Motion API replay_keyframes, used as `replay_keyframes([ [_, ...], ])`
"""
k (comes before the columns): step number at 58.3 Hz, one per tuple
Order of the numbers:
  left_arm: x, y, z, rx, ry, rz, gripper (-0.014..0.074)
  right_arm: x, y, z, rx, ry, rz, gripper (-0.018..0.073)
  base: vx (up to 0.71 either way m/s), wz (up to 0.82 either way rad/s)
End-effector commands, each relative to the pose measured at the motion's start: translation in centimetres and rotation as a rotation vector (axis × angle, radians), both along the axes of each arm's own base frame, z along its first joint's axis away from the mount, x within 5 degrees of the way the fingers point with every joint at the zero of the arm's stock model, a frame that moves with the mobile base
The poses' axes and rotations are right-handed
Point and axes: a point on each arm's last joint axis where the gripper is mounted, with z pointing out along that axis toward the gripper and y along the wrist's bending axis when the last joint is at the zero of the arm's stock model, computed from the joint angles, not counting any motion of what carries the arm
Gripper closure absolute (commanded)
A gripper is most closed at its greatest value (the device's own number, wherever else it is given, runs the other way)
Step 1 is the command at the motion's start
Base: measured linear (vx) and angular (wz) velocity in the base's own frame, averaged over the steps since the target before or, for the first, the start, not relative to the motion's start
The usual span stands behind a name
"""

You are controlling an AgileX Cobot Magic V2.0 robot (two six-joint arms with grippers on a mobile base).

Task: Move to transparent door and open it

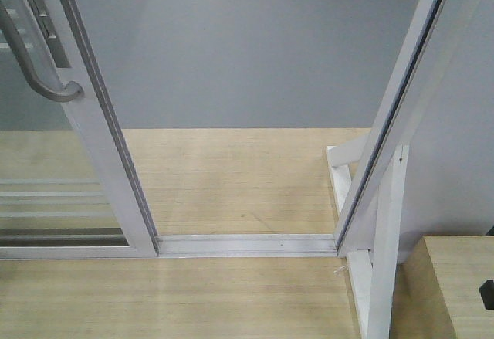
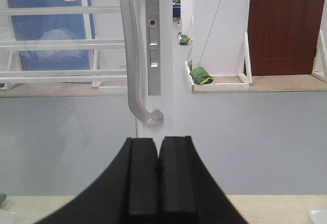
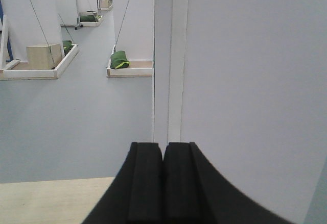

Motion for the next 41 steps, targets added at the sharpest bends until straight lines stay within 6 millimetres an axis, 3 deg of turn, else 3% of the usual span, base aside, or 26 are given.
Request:
replay_keyframes([
  [1,0.08,0.01,-0.28,-0.007,-0.053,-0.002,0.0602,-0.02,0.05,0.29,-0.018,-0.073,0.005,0.0564,0.0,0.0],
  [41,0.08,0.01,-0.28,-0.007,-0.053,-0.002,0.0602,-0.02,0.06,0.32,-0.017,-0.077,0.005,0.0564,0.0,0.0],
])
